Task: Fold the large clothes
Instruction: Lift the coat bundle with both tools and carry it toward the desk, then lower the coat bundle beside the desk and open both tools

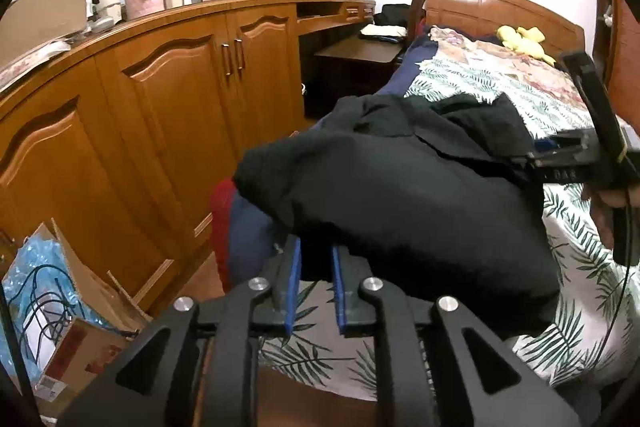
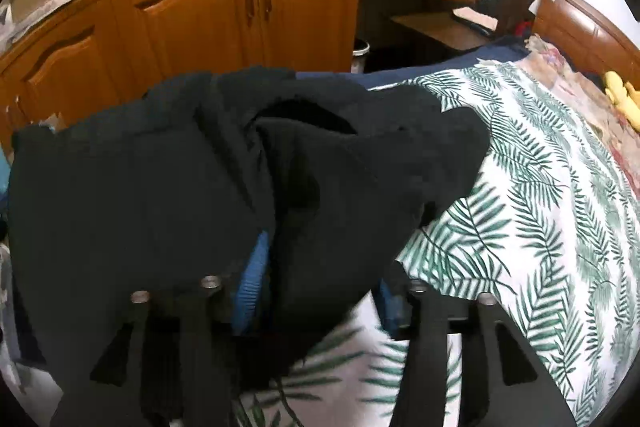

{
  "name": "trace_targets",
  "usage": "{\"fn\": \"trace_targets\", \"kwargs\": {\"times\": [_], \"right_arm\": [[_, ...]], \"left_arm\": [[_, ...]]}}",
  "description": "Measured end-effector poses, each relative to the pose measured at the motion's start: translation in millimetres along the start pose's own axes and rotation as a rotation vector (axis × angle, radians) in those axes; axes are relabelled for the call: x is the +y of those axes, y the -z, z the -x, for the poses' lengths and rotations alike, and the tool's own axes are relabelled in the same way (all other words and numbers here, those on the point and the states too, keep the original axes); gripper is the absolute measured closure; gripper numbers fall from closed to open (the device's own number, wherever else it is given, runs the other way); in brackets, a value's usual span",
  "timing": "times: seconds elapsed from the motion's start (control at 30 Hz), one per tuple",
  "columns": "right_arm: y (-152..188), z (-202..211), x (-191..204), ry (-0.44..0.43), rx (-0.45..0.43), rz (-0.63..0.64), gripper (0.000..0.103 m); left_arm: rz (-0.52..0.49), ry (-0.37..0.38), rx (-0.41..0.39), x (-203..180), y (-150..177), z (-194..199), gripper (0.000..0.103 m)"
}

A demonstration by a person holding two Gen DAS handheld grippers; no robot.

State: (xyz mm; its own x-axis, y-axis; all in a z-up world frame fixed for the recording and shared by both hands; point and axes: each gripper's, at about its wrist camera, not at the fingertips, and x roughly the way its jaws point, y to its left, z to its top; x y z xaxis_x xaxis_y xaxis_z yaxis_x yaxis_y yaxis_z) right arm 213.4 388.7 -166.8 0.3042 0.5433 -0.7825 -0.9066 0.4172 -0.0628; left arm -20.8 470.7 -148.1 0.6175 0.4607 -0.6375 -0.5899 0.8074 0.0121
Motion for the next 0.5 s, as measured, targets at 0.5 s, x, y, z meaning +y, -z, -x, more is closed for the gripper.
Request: {"fn": "trace_targets", "kwargs": {"times": [0.5], "right_arm": [[17.5, 136.7, 5.5, -0.026, -0.223, 0.006, 0.046]], "left_arm": [[-0.055, 0.095, -0.135, -45.1, -33.2, 80.4, 0.084]]}}
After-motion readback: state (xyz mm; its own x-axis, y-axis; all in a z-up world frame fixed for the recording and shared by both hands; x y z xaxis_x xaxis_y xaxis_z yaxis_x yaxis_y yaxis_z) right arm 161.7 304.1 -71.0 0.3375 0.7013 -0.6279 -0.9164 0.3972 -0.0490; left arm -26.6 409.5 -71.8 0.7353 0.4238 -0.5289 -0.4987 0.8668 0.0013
